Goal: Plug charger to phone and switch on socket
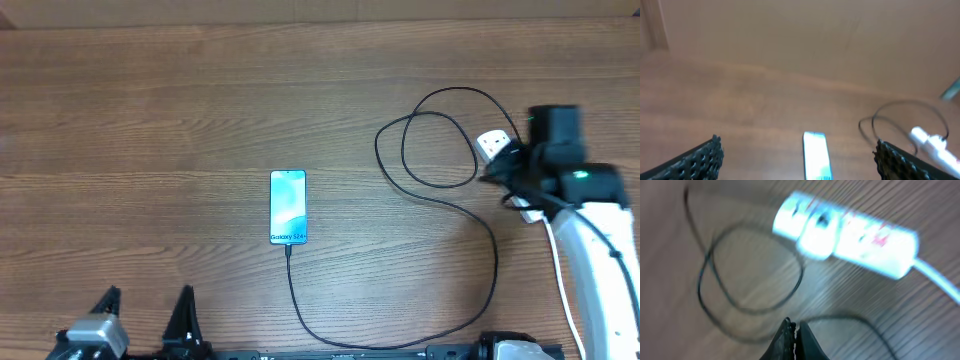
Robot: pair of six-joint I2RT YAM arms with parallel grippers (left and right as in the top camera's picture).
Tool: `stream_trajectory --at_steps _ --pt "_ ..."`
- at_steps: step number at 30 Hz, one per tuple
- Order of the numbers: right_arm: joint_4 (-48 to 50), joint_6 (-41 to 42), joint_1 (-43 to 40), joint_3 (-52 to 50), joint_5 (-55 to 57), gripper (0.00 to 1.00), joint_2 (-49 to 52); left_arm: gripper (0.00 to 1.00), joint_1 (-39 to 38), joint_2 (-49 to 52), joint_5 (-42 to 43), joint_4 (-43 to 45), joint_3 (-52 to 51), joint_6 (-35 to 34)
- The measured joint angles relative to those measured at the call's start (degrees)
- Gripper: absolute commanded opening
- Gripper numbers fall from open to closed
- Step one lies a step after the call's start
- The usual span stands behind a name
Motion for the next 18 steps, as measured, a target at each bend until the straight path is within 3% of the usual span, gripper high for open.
stream_trajectory --at_steps 5,9,18 --pt "-3.7 -1.5 -9.6 7.2 -1.8 0.04 5.6 1.00 0.0 0.0 0.0 -11.3 0.0 -0.2" --pt "-7.3 -4.1 -13.9 14.1 -4.0 0.04 13.5 1.00 0.0 -0.1 0.3 -12.4 0.0 -0.9" --pt "-12.3 -8.0 -15.4 24.6 -5.8 0.04 32.5 1.00 0.0 -0.5 0.5 -12.5 0.0 -1.3"
